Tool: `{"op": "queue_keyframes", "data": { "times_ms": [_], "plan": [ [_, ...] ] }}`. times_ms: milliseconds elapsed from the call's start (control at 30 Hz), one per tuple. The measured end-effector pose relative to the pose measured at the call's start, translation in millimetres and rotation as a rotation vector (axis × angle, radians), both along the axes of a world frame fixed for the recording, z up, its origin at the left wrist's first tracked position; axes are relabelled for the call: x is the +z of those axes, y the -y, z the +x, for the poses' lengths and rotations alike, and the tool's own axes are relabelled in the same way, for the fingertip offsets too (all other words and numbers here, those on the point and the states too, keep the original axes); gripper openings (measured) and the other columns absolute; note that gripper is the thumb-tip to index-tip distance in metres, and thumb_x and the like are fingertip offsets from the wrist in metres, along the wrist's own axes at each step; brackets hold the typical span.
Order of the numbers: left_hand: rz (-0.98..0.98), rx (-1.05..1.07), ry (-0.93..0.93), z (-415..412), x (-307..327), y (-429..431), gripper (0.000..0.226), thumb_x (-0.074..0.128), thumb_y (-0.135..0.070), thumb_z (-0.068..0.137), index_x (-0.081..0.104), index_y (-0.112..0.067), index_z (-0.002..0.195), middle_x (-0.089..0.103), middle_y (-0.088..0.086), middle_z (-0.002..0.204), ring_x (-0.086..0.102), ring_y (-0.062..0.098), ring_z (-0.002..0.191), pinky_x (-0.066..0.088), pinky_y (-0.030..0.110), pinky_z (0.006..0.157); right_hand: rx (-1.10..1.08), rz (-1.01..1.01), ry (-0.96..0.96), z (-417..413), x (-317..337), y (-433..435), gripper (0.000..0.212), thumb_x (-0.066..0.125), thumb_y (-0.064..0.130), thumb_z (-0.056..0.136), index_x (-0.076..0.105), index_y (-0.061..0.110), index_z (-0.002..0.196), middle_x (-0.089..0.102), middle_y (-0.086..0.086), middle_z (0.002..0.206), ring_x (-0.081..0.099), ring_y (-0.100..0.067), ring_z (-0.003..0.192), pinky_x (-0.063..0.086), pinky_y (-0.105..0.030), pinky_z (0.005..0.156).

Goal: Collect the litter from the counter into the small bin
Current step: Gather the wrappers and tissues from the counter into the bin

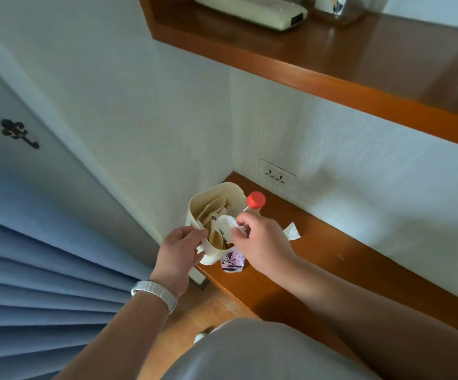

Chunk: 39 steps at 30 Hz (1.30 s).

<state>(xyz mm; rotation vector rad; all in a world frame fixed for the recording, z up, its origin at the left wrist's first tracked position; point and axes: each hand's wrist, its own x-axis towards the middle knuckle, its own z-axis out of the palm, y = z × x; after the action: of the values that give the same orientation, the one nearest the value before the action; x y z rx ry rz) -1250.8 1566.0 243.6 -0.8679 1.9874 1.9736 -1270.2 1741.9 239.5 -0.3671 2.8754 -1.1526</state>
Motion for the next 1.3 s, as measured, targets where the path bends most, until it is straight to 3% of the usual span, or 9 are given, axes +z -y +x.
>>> {"op": "queue_keyframes", "data": {
  "times_ms": [100, 433, 533, 800, 900, 967, 1033, 1167, 1300],
  "plan": [
    [0.018, 0.032, 0.02, 2, -1, 3, 0.01, 0.065, -0.021, 0.1, 0.071, -0.014, 0.106, 0.075, 0.01, 0.111, 0.07, 0.023, 0.108, 0.059, 0.042, 0.099, -0.031, 0.0, 0.007, 2, -8, 2, 0.012, 0.062, 0.029, 0.094, 0.058, 0.018, 0.096, 0.057, 0.01, 0.069, 0.053, 0.001, 0.054, 0.035, -0.011, 0.045],
    [-0.047, 0.043, 0.052, 7, -4, 7, 0.012, 0.065, -0.019, 0.1, 0.071, -0.013, 0.109, 0.074, 0.009, 0.11, 0.069, 0.026, 0.111, 0.061, 0.036, 0.092, 0.039, -0.06, 0.019, 12, -20, -30, 0.032, 0.058, 0.045, 0.092, 0.059, 0.021, 0.113, 0.062, 0.012, 0.088, 0.061, -0.005, 0.073, 0.056, -0.025, 0.06],
    [-0.076, 0.017, 0.047, 7, -3, 3, 0.013, 0.063, -0.013, 0.101, 0.071, -0.01, 0.111, 0.071, 0.006, 0.107, 0.068, 0.023, 0.111, 0.061, 0.025, 0.081, 0.011, 0.054, 0.022, 2, -34, -59, 0.029, 0.057, 0.044, 0.094, 0.06, 0.021, 0.112, 0.062, 0.012, 0.096, 0.062, -0.006, 0.078, 0.053, -0.02, 0.06],
    [-0.037, 0.112, 0.093, 7, -11, -7, 0.012, 0.068, -0.017, 0.097, 0.07, -0.008, 0.106, 0.07, 0.017, 0.108, 0.068, 0.03, 0.111, 0.059, 0.042, 0.096, 0.1, 0.606, 0.235, -52, -115, -117, 0.055, 0.06, 0.035, 0.092, 0.041, 0.027, 0.142, 0.047, 0.001, 0.139, 0.054, -0.018, 0.117, 0.054, -0.032, 0.09],
    [0.016, 0.114, 0.165, 9, -22, -3, 0.028, 0.055, -0.011, 0.104, 0.062, 0.01, 0.12, 0.059, 0.015, 0.087, 0.061, 0.028, 0.089, 0.048, 0.05, 0.108, 0.2, 0.667, 0.185, -62, -133, -114, 0.058, 0.062, 0.033, 0.091, 0.037, 0.027, 0.143, 0.047, -0.002, 0.138, 0.052, -0.02, 0.119, 0.055, -0.034, 0.091],
    [0.007, 0.123, 0.165, 10, -20, -2, 0.021, 0.056, -0.014, 0.104, 0.064, 0.003, 0.113, 0.058, 0.011, 0.087, 0.058, 0.021, 0.082, 0.057, 0.039, 0.094, 0.252, 0.678, 0.127, -68, -140, -107, 0.059, 0.064, 0.031, 0.09, 0.035, 0.028, 0.141, 0.051, -0.002, 0.13, 0.055, -0.02, 0.112, 0.057, -0.033, 0.085],
    [-0.022, 0.158, 0.128, 10, -13, -4, 0.009, 0.062, -0.015, 0.101, 0.067, -0.008, 0.102, 0.064, 0.013, 0.095, 0.063, 0.022, 0.09, 0.059, 0.03, 0.081, 0.292, 0.681, 0.089, -72, -148, -99, 0.063, 0.065, 0.025, 0.089, 0.031, 0.029, 0.142, 0.052, -0.004, 0.125, 0.056, -0.021, 0.108, 0.057, -0.033, 0.081],
    [0.006, 0.195, 0.11, 14, -4, -11, 0.005, 0.062, -0.011, 0.101, 0.064, -0.013, 0.098, 0.064, 0.008, 0.105, 0.062, 0.019, 0.096, 0.049, 0.041, 0.098, 0.344, 0.721, 0.112, -79, -157, -92, 0.062, 0.064, 0.015, 0.09, 0.034, 0.027, 0.143, 0.055, -0.005, 0.123, 0.058, -0.021, 0.106, 0.054, -0.032, 0.085],
    [-0.09, 0.206, 0.175, 14, -5, -10, 0.004, 0.064, -0.016, 0.1, 0.067, -0.013, 0.099, 0.069, 0.024, 0.117, 0.068, 0.037, 0.114, 0.058, 0.031, 0.08, 0.363, 0.716, 0.138, -79, -162, -93, 0.045, 0.062, 0.014, 0.092, 0.047, 0.023, 0.133, 0.058, -0.004, 0.119, 0.058, -0.019, 0.103, 0.052, -0.031, 0.086]
  ]
}}
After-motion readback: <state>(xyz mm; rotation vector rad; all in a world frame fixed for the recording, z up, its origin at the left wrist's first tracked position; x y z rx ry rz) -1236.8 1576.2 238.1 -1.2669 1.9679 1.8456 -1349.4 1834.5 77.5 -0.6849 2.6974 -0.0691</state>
